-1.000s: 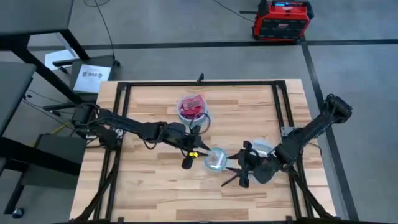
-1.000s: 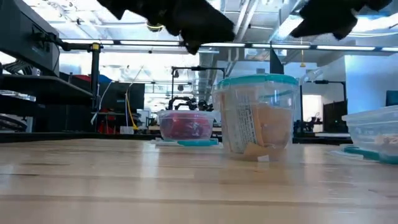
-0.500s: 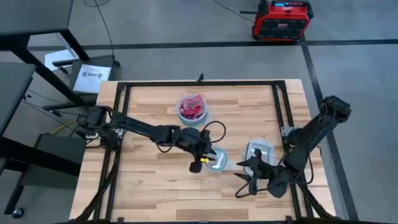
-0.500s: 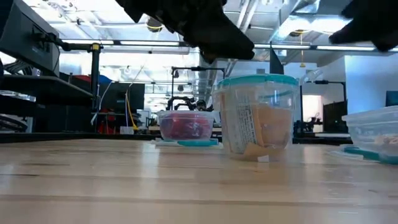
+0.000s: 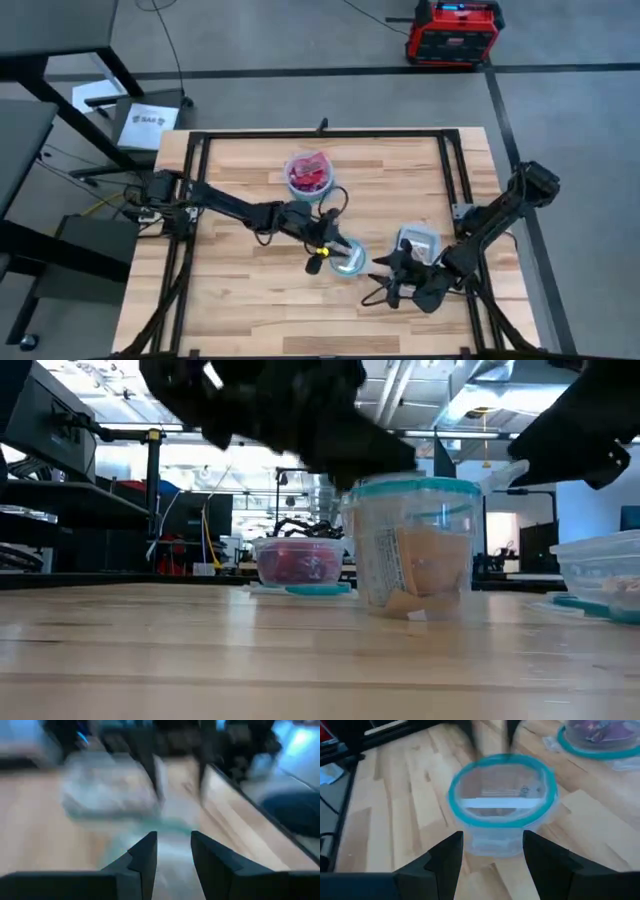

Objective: Sort candy
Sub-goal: Close the small circular transparent bin

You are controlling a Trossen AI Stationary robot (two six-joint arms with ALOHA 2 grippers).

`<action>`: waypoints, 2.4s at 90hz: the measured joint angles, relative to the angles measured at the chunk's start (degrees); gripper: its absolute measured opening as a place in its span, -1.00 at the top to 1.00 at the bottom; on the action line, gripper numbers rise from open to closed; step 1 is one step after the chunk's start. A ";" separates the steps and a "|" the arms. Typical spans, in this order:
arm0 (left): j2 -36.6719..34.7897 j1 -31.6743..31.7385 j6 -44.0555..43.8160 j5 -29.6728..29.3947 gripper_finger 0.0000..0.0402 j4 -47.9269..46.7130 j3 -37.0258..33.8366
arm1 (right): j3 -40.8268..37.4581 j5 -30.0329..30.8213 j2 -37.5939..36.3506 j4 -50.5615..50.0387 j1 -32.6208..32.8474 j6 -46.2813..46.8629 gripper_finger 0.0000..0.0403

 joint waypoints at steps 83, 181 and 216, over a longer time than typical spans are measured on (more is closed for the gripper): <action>5.53 -0.15 0.71 0.74 0.47 -0.10 2.85 | 6.22 -7.05 -6.97 -10.47 -3.74 -4.19 0.99; 9.66 -1.70 2.33 -0.77 0.47 -4.14 8.39 | 5.38 -9.17 7.77 -1.11 -9.74 -4.09 1.00; 9.18 -1.89 0.87 0.12 0.47 -5.68 8.81 | 5.42 -15.37 8.63 -1.14 -10.39 -4.00 1.00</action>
